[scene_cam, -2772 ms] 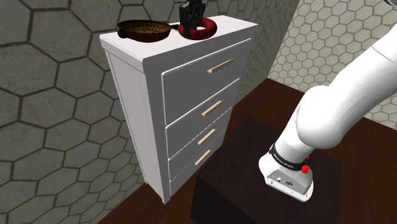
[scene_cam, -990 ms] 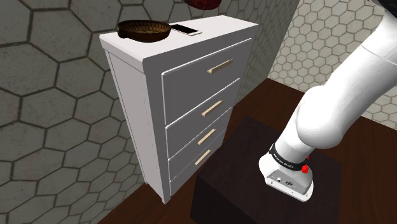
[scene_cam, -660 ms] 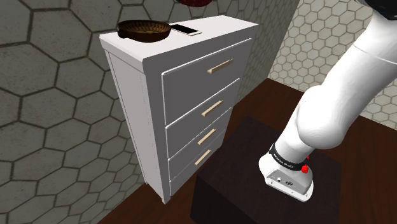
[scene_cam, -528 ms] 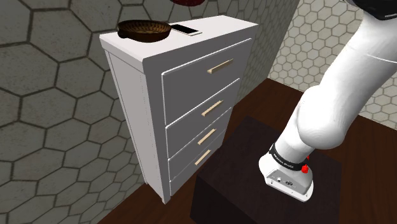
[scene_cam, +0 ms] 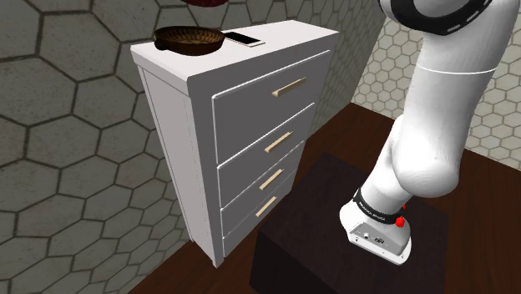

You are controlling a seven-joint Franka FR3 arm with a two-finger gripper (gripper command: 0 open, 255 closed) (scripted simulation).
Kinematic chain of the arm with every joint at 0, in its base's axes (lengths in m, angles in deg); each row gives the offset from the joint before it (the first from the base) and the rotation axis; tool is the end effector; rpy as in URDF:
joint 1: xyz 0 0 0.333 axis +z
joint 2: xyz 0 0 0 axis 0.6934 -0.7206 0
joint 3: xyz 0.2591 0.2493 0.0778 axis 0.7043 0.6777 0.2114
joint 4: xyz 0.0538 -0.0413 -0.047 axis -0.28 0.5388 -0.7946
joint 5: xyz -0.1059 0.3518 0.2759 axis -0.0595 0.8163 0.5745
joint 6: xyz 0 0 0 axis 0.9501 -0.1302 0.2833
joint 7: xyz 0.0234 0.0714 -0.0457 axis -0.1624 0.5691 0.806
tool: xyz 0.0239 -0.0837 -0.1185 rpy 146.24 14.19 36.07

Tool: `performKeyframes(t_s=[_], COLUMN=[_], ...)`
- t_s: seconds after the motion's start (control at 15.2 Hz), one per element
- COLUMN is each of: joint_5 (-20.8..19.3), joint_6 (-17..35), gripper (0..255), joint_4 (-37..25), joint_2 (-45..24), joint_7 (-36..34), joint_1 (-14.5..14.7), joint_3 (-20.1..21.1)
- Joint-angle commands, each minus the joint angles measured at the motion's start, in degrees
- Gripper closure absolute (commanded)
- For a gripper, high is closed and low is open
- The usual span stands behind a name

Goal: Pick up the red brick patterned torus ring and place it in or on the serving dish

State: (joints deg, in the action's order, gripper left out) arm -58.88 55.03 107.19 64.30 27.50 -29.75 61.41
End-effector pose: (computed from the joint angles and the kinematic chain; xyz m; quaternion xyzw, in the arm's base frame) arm 0.6267 0.2177 0.7669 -0.9945 -0.0920 -0.0497 0.0021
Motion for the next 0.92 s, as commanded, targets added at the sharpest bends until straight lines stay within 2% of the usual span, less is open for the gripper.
performKeyframes(t_s=[0.0, 0.07, 0.4, 0.86], joint_5=[-1.25, -1.46, -0.46, 0.26], joint_6=[-3.13, -3.79, 3.72, 11.47], gripper=[255, 255, 255, 255], joint_4=[-8.62, -10.37, 2.78, 14.86], joint_2=[-5.55, -6.65, -0.98, 3.39], joint_7=[-2.21, -2.47, -2.45, -2.37], joint_1=[2.16, 2.59, 1.57, 0.92], joint_3=[0.80, 0.82, 0.77, 0.64])
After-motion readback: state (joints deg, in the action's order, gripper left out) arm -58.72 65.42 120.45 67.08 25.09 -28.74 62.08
